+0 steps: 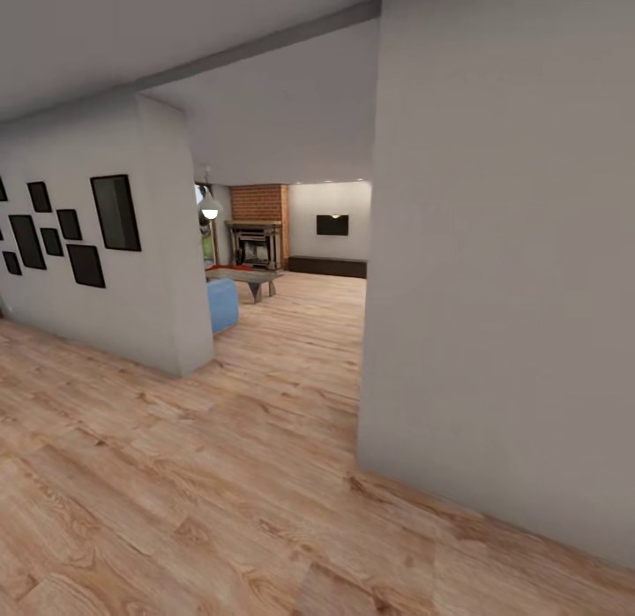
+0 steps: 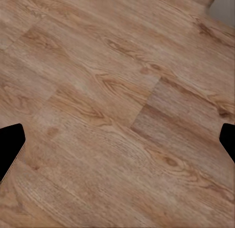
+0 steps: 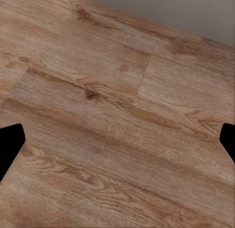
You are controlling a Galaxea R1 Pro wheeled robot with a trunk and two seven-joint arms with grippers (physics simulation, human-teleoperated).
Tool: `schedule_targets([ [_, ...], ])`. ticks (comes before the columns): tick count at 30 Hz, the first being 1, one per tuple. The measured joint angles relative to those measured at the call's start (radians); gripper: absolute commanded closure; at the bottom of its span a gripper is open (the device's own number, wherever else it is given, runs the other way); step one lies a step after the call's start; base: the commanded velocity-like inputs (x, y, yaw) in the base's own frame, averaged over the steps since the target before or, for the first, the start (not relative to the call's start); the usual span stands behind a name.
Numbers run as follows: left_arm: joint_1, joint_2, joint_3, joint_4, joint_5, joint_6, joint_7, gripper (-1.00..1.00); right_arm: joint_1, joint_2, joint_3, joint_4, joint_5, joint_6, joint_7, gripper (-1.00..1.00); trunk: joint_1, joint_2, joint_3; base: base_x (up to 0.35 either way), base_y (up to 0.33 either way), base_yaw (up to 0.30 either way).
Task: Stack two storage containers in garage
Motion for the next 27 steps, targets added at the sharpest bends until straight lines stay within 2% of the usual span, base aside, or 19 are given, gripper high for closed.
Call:
schedule_targets([
  [27,0.000,0.001,0.000,0.000,0.000,0.000,0.000,-1.00,0.000,0.000,0.000,0.000,0.000,0.000,0.000,-1.00,0.000,0.000,0.000,0.325,0.128,0.000],
])
